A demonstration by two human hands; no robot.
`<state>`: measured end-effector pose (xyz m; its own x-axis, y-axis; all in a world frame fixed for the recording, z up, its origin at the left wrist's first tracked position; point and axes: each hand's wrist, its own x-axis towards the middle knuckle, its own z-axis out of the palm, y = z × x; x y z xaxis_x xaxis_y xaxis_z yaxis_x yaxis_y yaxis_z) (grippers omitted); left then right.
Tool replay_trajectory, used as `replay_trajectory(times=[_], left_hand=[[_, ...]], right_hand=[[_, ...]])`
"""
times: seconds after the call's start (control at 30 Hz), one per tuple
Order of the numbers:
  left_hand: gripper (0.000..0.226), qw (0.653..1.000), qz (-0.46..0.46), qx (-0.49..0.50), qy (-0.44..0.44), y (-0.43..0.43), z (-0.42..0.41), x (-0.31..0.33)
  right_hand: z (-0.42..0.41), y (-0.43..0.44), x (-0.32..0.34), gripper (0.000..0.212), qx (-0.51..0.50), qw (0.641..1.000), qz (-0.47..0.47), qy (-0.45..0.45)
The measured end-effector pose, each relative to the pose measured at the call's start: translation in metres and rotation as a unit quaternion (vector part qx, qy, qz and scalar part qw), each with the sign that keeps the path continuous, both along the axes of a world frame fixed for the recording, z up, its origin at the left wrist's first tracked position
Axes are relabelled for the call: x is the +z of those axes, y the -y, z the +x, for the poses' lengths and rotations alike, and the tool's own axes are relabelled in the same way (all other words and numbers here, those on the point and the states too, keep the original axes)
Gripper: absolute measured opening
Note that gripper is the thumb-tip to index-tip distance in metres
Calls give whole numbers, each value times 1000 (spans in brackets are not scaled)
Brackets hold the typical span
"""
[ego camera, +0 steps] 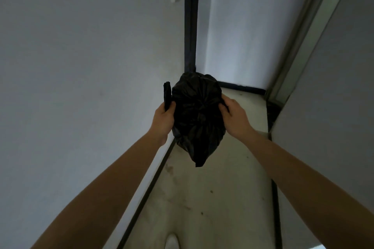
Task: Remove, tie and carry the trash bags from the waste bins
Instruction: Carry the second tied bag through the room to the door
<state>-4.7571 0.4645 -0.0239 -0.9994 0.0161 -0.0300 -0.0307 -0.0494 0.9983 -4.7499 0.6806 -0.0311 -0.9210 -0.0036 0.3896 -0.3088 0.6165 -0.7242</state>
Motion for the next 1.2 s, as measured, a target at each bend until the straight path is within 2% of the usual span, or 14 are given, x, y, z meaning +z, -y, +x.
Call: replay_trajectory(times=[0.13, 0.33, 0.43, 0.57, 0.77, 0.97, 1.2], left_hand=[[39, 999, -23, -32, 1, 0, -128, 0], [19, 997, -59, -48, 15, -18, -279, -4], [16, 994, -95, -36, 26, -30, -345, -24], [35, 977, -212, -13, 18, -42, -427, -65], [34, 947, -308, -15, 88, -72, -542, -142], [30, 907, -359, -50, 213, -91, -601, -275], [24, 872, -310, -76, 370, -82, -651, -505]], right_hand=[[-108, 3, 6, 41, -16, 1000, -15, 8], [-244, -13, -9, 32, -39, 999, -12, -2], [-310, -27, -35, 32, -47, 998, -26, 11], [-399, -52, -93, 35, -76, 994, 7, 74], [-513, -87, -161, 39, -51, 983, 2, 178], [-572, -83, -290, 32, -133, 933, -86, 324], [-604, -70, -515, 34, -148, 875, -71, 456]])
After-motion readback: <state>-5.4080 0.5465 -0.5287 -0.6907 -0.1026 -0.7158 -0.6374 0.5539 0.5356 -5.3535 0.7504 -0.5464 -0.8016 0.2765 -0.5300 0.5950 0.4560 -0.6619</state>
